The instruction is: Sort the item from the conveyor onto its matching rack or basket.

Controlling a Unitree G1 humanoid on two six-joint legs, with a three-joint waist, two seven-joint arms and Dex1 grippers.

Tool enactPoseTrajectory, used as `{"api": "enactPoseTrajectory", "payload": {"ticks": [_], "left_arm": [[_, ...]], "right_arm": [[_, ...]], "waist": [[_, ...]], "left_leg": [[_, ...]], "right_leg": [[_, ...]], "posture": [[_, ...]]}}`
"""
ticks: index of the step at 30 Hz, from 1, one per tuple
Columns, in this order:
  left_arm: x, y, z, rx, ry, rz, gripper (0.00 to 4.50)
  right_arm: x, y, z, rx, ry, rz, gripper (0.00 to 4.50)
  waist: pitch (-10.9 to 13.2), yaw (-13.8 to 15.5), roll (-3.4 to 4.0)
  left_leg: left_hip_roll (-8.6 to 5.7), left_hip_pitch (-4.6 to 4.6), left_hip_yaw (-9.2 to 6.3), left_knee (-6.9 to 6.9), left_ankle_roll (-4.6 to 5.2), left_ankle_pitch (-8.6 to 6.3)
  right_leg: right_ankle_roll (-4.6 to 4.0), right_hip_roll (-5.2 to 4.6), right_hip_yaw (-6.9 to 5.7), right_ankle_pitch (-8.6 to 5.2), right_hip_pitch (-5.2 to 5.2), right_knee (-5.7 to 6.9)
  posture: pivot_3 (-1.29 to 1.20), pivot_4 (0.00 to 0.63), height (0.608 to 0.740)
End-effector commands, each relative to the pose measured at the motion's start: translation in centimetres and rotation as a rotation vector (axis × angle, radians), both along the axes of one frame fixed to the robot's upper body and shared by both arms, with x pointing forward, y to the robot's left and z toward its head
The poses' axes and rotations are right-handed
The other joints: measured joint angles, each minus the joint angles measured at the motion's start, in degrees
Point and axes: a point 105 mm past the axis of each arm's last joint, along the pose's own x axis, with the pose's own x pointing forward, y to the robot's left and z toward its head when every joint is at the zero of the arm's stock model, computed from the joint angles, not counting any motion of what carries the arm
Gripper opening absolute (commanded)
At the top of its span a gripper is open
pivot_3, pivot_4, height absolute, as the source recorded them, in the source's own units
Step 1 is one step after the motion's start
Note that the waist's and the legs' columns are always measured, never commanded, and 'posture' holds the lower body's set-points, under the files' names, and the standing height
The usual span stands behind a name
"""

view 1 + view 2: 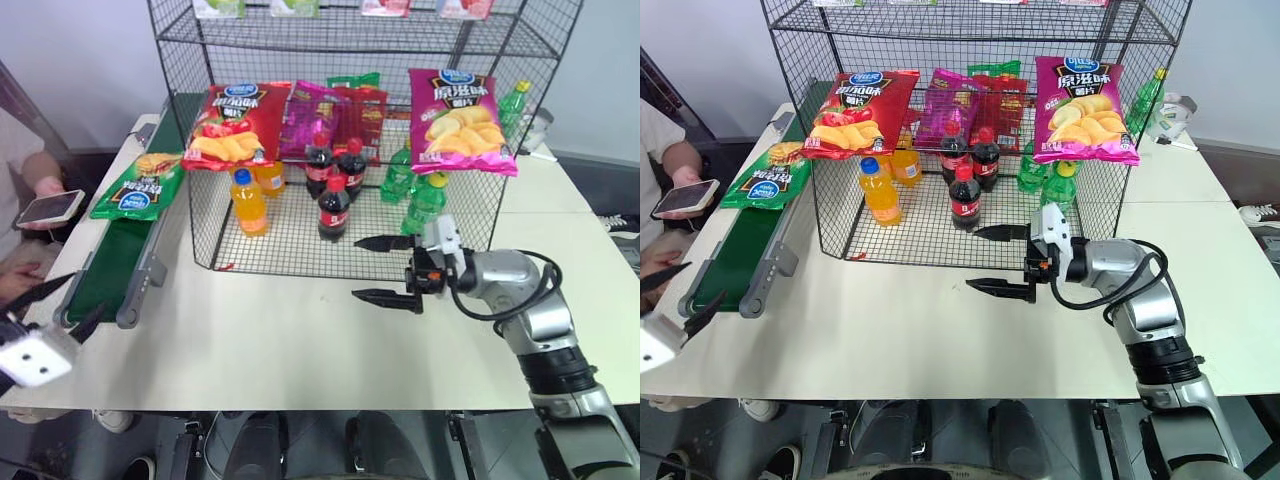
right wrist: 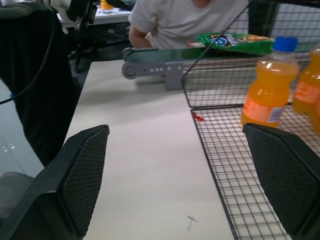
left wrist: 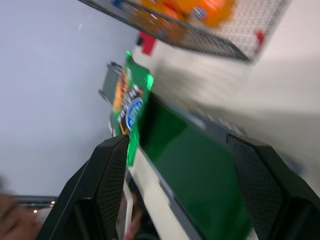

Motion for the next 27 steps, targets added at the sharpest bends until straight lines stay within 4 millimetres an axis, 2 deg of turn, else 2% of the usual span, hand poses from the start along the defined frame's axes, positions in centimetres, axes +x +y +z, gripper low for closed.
{"api": "enactPoseTrajectory", "payload": {"ticks": [1,4,12,18,21,27], "left_arm": [[-0.6,1.0,1.5,0.080,-0.079,0.024,3.33],[-0.7,1.9,1.4,0.094,-0.086,0.047,3.33],[-1.4,2.2,0.2,0.129,-0.066,0.029,3.33],[-1.8,2.6,-0.9,0.149,-0.049,0.037,3.33],[-1.7,2.8,-0.8,0.142,-0.059,0.048,3.33],[-1.4,3.0,-1.1,0.153,-0.067,0.073,3.33]], "right_arm": [[-0.4,0.4,0.3,0.001,-0.045,0.038,4.46],[-0.1,0.4,0.5,0.008,-0.047,0.029,4.46],[0.2,0.2,0.8,-0.010,-0.066,0.029,4.46],[-0.7,0.2,0.6,-0.031,-0.055,0.086,4.46],[-1.1,0.0,0.6,-0.032,-0.054,0.108,4.46],[-0.5,0.0,0.0,-0.075,-0.099,0.097,4.46]], "waist": [[0.0,0.1,-0.01],[0.0,0.2,-0.02],[0.0,-0.3,-0.01],[0.0,-1.0,-0.01],[0.0,-1.2,-0.02],[0.0,-1.3,-0.01]], "left_leg": [[0.00,0.00,0.00,0.00,0.00,0.00],[-0.02,0.00,0.00,0.00,0.00,0.00],[0.01,0.00,0.00,-0.06,0.00,-0.01],[0.00,0.00,0.00,-0.08,0.00,-0.01],[0.00,0.00,0.00,-0.09,0.00,-0.01],[0.01,0.01,0.00,-0.13,0.00,-0.01]], "right_leg": [[0.00,-0.01,0.00,0.00,0.00,0.00],[0.00,-0.06,-0.02,0.00,0.02,0.00],[0.00,-0.07,-0.01,0.00,-0.03,0.00],[-0.01,-0.09,-0.02,0.00,-0.02,-0.02],[-0.01,-0.09,-0.02,0.00,-0.02,-0.02],[-0.01,-0.09,-0.02,0.00,-0.04,-0.02]], "posture": [[0.00,0.150,0.739],[0.00,0.150,0.739],[0.00,0.150,0.739],[0.00,0.150,0.739],[0.00,0.150,0.739],[0.00,0.150,0.739]]}}
